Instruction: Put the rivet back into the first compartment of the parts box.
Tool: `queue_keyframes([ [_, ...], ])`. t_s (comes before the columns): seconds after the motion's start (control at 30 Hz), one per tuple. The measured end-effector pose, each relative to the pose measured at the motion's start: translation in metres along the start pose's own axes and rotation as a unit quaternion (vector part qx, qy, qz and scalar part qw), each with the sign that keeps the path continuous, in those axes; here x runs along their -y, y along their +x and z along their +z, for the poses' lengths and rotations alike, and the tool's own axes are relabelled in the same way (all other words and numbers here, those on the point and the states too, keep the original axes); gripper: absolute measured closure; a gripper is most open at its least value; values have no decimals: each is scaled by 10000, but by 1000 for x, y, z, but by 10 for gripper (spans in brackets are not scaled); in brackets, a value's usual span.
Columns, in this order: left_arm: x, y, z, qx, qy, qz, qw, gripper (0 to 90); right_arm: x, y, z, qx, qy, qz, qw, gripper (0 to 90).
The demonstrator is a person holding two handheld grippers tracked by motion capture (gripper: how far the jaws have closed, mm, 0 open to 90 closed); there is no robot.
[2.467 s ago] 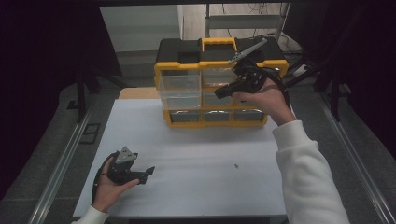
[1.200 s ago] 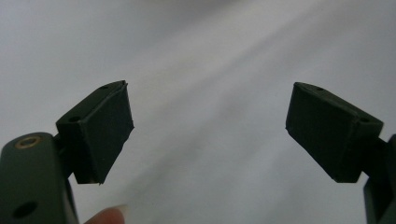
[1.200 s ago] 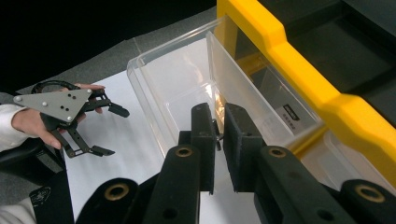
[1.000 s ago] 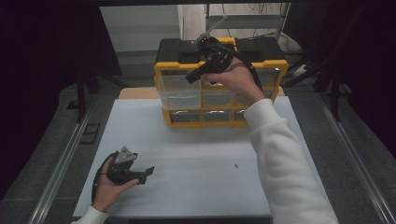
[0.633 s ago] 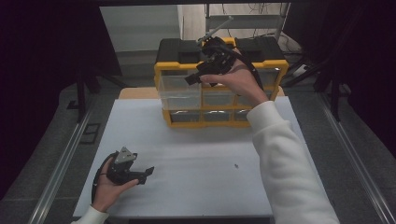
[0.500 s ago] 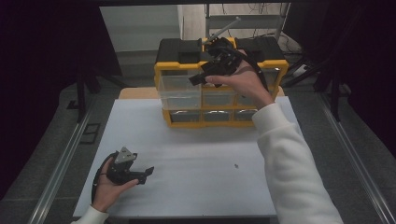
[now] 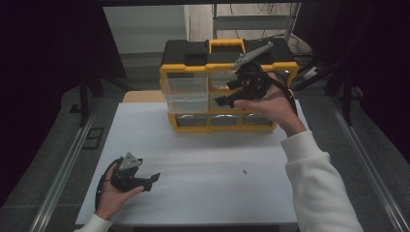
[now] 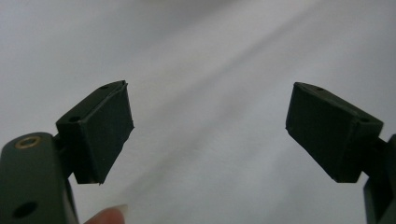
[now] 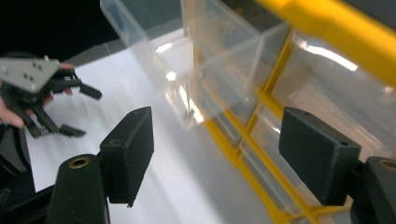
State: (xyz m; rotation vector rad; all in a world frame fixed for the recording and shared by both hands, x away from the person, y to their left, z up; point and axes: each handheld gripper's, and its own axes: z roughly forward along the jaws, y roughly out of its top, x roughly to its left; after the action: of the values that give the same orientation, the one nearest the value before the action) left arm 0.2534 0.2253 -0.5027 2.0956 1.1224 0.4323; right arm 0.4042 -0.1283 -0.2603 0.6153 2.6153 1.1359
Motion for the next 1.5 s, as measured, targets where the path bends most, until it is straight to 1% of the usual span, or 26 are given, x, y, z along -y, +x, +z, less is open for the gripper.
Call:
queue_keyframes([
  [0.07,0,0,0,-4,-13,-15,10000,152,9,3,1,20,45,-3,10000,266],
  [0.13,0,0,0,-1,-16,-13,10000,152,19,5,4,28,58,-76,10000,264],
  [0.2,0,-1,0,-5,-25,-16,10000,151,28,6,6,34,96,-19,9999,264],
  [0.27,0,-1,0,-12,-33,-10,10000,152,38,7,10,93,118,-18,9999,264],
  [0.47,0,-1,0,-21,-63,-41,10000,151,68,6,19,223,212,91,9995,264],
  [0.63,0,0,-1,-29,-54,-19,10000,151,91,4,25,199,176,224,9994,265],
  [0.73,0,0,-1,-31,-66,-26,10000,151,103,5,29,188,172,261,9993,266],
  [0.93,0,0,-1,-42,-69,-23,10000,151,127,8,38,237,328,324,9987,267],
  [0.97,-1,0,-1,-42,-73,-29,10000,151,129,7,39,239,346,319,9986,266],
  [1.1,-1,-1,-1,-39,-73,-36,10000,151,142,9,46,236,428,423,9979,266],
  [1.2,-1,-1,-1,-50,-72,-28,10000,151,151,11,50,311,492,427,9974,266],
  [1.3,-1,-1,-1,-54,-79,-31,9999,151,159,13,53,330,529,460,9970,266],
  [1.5,-1,-1,-2,-62,-76,-26,9999,151,174,14,60,404,743,495,9952,264],
])
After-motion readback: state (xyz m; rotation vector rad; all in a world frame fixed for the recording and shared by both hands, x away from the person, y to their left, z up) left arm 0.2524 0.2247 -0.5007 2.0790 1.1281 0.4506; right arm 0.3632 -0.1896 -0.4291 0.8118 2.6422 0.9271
